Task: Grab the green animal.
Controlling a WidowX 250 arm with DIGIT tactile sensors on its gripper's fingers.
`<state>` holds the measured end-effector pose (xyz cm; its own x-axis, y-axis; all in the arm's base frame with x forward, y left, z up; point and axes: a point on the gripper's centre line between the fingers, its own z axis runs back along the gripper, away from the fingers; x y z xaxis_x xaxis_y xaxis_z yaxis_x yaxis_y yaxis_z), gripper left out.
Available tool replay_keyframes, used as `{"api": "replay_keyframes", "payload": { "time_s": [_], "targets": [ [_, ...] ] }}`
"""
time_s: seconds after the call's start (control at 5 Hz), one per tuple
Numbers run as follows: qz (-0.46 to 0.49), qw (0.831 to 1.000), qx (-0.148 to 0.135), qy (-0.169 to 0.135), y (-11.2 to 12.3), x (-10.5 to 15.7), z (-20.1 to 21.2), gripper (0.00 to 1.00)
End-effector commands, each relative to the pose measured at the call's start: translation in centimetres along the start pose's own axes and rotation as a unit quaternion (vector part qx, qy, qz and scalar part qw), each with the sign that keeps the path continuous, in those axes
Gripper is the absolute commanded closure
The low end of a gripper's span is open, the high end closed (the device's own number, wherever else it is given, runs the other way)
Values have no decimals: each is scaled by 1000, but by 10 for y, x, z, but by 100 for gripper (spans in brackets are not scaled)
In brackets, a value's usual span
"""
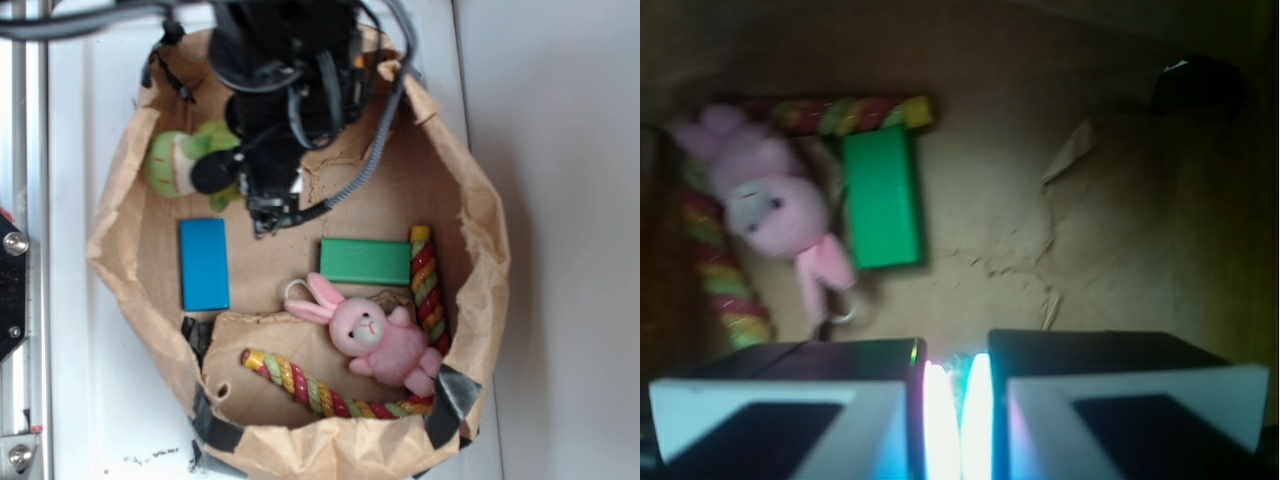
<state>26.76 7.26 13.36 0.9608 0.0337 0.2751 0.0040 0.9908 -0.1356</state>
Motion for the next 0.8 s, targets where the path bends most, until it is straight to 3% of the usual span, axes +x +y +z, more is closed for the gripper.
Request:
{"api": "replay_keyframes", "payload": {
  "time_s": [0.0, 0.4, 0.6],
  "targets": [
    [-6, 998, 50, -48, -41, 5, 45, 100],
    [-3, 996, 82, -39, -65, 16, 44, 100],
    [1, 997, 73, -30, -67, 25, 47, 100]
  ]
}}
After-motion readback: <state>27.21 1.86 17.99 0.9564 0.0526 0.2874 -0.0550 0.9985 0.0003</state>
